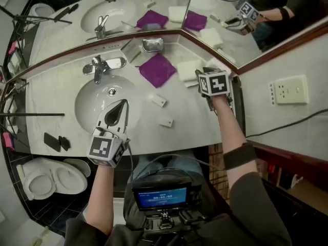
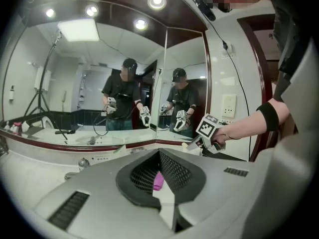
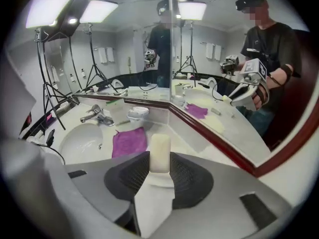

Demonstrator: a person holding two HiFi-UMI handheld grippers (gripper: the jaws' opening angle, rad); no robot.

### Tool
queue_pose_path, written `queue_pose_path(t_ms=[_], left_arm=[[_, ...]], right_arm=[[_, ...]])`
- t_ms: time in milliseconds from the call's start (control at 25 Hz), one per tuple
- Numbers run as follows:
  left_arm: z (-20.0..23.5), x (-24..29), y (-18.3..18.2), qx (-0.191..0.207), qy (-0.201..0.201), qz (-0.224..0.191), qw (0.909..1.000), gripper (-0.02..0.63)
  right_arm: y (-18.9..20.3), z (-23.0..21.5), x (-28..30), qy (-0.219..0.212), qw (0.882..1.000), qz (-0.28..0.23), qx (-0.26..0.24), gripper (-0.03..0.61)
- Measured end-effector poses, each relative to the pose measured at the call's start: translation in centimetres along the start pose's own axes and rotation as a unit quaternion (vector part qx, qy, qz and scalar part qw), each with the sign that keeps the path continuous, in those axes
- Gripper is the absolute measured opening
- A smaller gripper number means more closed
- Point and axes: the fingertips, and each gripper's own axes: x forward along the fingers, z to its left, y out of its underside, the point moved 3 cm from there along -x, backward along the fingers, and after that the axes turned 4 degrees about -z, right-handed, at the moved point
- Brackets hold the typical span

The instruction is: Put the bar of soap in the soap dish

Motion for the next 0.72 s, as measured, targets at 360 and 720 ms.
queue_pose_path(t_ms=[360, 720], left_arm=[[-2.0, 1.1, -1.4, 0.048, 0.049, 0.003, 0.9977, 0.001], [-2.6, 1.4, -2.2, 0.076, 0.067, 0.007, 0.9948, 0.001]], right_arm=[[16.4, -0.6, -1.2, 0.026, 0.991, 0.083, 0.097, 0.140], [22.4, -0.9, -0.2, 0.038, 0.983, 0.119, 0.137, 0.141]])
